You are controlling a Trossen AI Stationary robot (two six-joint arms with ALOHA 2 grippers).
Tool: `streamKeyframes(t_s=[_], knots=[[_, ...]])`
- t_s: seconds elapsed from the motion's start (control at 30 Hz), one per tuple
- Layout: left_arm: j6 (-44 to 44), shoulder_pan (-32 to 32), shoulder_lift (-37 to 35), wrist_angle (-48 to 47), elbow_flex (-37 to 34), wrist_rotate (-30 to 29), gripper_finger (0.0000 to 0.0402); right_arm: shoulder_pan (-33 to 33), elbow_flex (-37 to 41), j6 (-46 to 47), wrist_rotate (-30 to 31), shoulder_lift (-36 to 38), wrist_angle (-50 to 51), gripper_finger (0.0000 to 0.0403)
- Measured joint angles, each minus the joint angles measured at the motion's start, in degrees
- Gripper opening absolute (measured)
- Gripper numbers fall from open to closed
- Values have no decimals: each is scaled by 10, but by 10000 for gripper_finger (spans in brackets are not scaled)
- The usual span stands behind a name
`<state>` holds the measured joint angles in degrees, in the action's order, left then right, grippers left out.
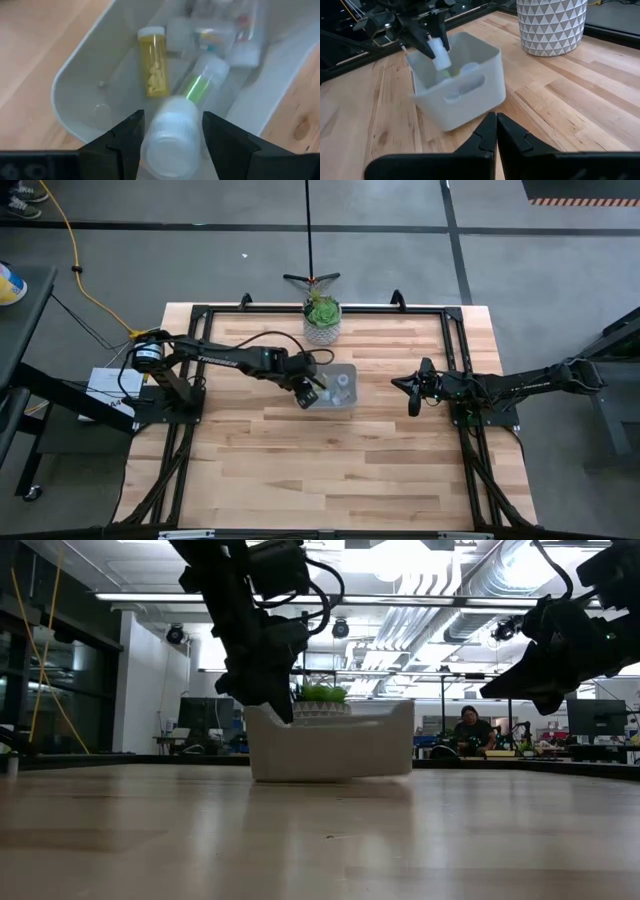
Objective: Pick and place pill bottles into a basket
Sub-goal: Put the white pill bottle into the gray bin, then return to Home Position
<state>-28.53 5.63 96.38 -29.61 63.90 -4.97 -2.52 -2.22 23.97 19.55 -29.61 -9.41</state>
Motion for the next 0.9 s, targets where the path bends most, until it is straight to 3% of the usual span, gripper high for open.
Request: streamKeyframes(t_s=[0.27, 0.47, 0.67, 0.77, 0.9], knots=[[16, 0, 0, 1, 0, 4, 283, 0, 0, 0, 0, 0, 0, 6], [9, 0, 0, -13, 45, 5, 291, 0, 0, 0, 0, 0, 0, 7], [17, -2, -1, -22, 163, 38, 260, 0, 0, 0, 0, 0, 2, 7], [63, -28, -17, 39, 221, 37, 225, 0, 0, 0, -1, 0, 2, 7], [148, -89, -52, 133, 265, -34, 159, 0, 0, -5, -46, 0, -4, 7]])
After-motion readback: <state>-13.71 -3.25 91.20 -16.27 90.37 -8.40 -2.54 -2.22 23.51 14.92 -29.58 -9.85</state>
